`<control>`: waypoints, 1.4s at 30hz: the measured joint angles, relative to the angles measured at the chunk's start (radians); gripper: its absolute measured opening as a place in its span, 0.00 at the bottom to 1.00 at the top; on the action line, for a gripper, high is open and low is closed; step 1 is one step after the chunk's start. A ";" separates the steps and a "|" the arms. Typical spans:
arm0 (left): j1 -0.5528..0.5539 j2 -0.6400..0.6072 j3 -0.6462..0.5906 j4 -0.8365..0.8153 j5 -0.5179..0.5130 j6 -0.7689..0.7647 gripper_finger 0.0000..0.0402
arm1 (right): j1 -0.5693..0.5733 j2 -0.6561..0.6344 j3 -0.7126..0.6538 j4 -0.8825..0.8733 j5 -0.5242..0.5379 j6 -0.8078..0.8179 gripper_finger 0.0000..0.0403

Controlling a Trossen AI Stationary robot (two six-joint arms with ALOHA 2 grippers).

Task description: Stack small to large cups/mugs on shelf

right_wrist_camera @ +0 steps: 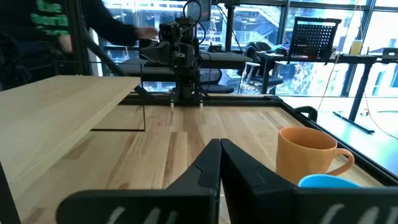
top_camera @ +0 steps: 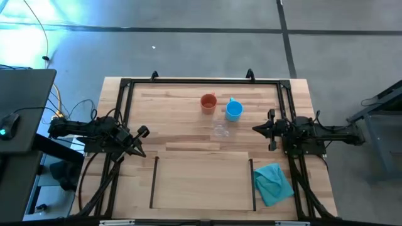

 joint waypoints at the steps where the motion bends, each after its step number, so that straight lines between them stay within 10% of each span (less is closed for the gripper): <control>1: 0.000 0.000 0.000 0.000 0.000 0.000 0.00 | 0.000 0.000 0.000 0.000 0.000 0.000 0.00; 42: 0.000 0.000 0.000 0.037 -0.056 -0.086 0.00 | 0.000 0.000 0.000 0.000 0.000 0.000 0.00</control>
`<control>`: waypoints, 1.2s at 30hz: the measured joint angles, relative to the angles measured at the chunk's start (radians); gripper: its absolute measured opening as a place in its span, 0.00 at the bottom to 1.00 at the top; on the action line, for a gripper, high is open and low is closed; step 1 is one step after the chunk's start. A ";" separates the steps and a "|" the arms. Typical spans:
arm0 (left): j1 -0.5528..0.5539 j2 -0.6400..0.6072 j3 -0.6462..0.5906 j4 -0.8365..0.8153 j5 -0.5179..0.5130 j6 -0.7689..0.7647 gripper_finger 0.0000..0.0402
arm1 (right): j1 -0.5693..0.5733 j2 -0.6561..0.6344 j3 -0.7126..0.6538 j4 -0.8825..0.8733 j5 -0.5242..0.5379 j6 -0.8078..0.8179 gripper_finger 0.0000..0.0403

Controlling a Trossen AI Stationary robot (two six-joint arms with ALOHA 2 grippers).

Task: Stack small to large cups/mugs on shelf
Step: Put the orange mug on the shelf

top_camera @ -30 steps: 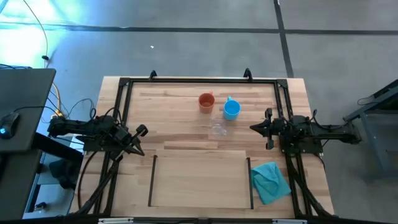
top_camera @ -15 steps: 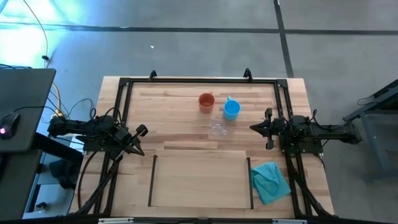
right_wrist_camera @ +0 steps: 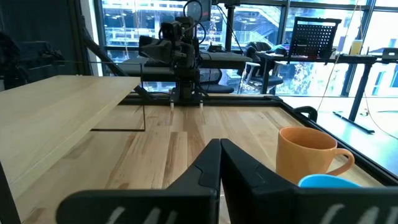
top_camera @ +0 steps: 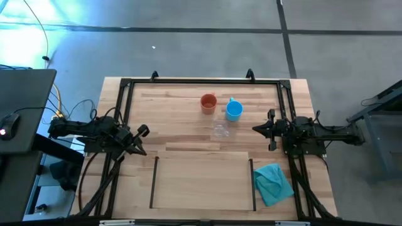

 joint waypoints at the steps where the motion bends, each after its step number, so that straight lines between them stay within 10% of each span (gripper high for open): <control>1: 0.000 0.000 0.000 0.016 -0.027 -0.043 0.00 | 0.000 0.000 0.000 0.000 0.000 0.000 0.00; 14: 0.000 0.000 0.000 0.252 -0.177 -0.175 0.00 | 0.000 0.000 -0.001 0.007 0.000 0.010 0.00; 26: 0.000 0.000 0.000 0.321 -0.292 -0.160 0.01 | 0.000 0.000 -0.001 0.109 -0.004 0.509 0.00; 36: 0.000 0.000 0.000 0.330 -0.303 -0.171 0.00 | 0.000 0.000 -0.001 0.031 -0.001 0.571 0.00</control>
